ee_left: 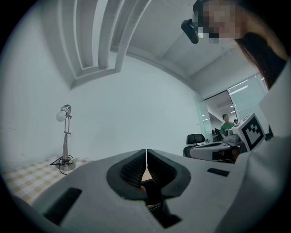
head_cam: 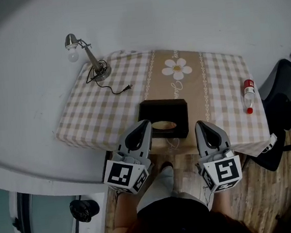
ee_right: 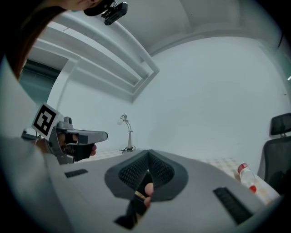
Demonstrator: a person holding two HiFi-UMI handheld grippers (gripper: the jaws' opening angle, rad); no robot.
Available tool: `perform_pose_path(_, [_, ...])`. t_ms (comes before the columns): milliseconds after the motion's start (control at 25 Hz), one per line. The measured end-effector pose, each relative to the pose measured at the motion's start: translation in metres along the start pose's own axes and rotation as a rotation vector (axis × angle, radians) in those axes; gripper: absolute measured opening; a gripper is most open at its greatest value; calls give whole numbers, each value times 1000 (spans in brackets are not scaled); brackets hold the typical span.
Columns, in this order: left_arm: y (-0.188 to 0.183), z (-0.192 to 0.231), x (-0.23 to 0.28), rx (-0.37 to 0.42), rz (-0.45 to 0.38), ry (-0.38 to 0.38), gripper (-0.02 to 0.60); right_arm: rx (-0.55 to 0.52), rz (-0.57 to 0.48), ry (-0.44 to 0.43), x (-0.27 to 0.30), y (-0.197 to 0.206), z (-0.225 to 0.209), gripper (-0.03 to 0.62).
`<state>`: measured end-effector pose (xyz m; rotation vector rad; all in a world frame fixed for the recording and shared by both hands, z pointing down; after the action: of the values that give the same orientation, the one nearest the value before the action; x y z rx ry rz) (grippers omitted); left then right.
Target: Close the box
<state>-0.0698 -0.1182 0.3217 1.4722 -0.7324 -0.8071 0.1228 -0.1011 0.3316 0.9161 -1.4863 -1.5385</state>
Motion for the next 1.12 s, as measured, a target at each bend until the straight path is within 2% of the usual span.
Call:
perform_pose_path(640, [14, 56, 43, -22, 28, -26, 31, -37, 48, 28, 60, 13, -30, 17])
perform_pose_path(840, [16, 69, 56, -11, 46, -23, 31, -82, 67, 35, 76, 20, -40, 17])
perform_pose_path(1120, [29, 91, 74, -38, 74, -21, 31, -93, 89, 29, 97, 30, -56, 17])
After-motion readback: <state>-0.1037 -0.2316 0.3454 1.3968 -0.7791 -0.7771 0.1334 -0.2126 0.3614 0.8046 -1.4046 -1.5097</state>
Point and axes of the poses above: the fingertips, and each gripper's own axes: x forward along the fingers, z to its left, y out of its underside, the point moved 5 cm from there along -x, backward along the fingers, and after that the axes turned 1 degree about y, right-handed, at the moved point
